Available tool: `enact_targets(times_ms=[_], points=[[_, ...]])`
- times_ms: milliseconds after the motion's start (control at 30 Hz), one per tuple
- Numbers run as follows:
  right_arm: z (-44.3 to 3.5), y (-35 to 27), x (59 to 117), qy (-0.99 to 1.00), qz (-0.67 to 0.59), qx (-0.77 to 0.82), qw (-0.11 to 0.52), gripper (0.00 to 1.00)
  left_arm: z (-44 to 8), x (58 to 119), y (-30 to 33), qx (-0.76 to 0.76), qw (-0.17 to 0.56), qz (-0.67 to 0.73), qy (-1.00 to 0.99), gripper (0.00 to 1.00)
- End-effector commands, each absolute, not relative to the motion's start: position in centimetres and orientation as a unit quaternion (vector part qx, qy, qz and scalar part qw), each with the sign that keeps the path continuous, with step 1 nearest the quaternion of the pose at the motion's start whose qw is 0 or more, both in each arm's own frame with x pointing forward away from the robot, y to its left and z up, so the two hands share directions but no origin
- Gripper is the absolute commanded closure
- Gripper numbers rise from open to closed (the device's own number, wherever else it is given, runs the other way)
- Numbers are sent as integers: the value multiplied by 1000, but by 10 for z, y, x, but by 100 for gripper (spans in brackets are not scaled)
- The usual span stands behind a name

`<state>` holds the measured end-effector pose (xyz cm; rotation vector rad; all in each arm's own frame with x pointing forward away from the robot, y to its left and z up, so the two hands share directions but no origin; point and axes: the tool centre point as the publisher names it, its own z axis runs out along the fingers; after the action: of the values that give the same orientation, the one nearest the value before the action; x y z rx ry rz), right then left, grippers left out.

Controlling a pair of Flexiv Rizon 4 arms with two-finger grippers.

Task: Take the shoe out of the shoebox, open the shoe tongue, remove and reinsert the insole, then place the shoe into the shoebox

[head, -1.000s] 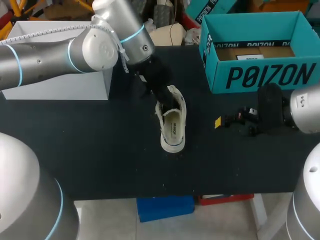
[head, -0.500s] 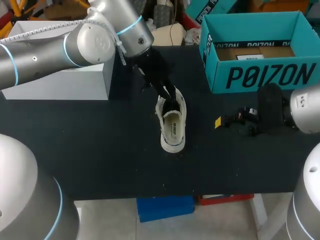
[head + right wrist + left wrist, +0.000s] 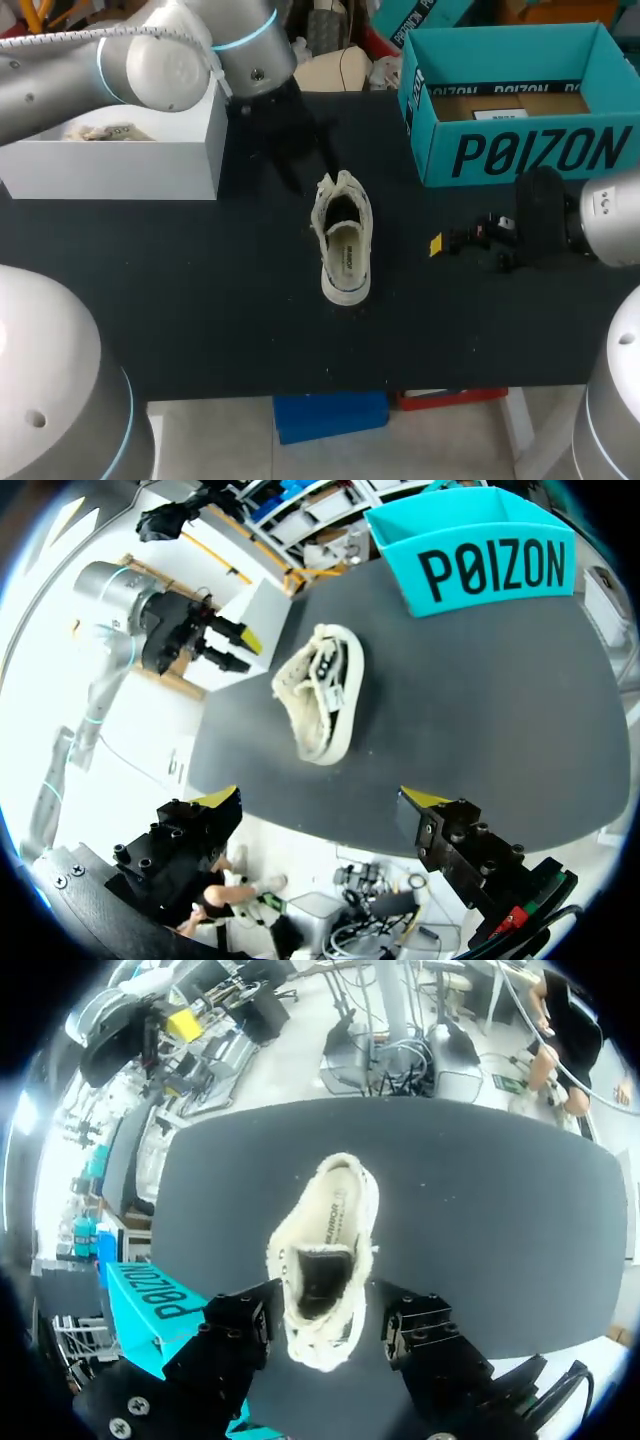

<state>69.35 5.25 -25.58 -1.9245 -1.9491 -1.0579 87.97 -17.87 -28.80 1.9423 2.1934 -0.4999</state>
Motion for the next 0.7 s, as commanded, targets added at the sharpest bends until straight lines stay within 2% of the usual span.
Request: enact_targets(times_ms=[33, 67, 100, 700], points=[[-255, 53, 694, -660, -358, -652, 103, 0, -299, 878, -183, 655, 84, -171, 731, 25], [-255, 53, 694, -660, -358, -652, 103, 0, -300, 877, -184, 654, 82, -177, 731, 2], [-255, 53, 694, -660, -358, -652, 103, 0, -301, 876, -184, 650, 81, -182, 733, 0], [-255, 53, 694, -660, -358, -652, 103, 0, -301, 875, -185, 644, 84, -189, 736, 0]])
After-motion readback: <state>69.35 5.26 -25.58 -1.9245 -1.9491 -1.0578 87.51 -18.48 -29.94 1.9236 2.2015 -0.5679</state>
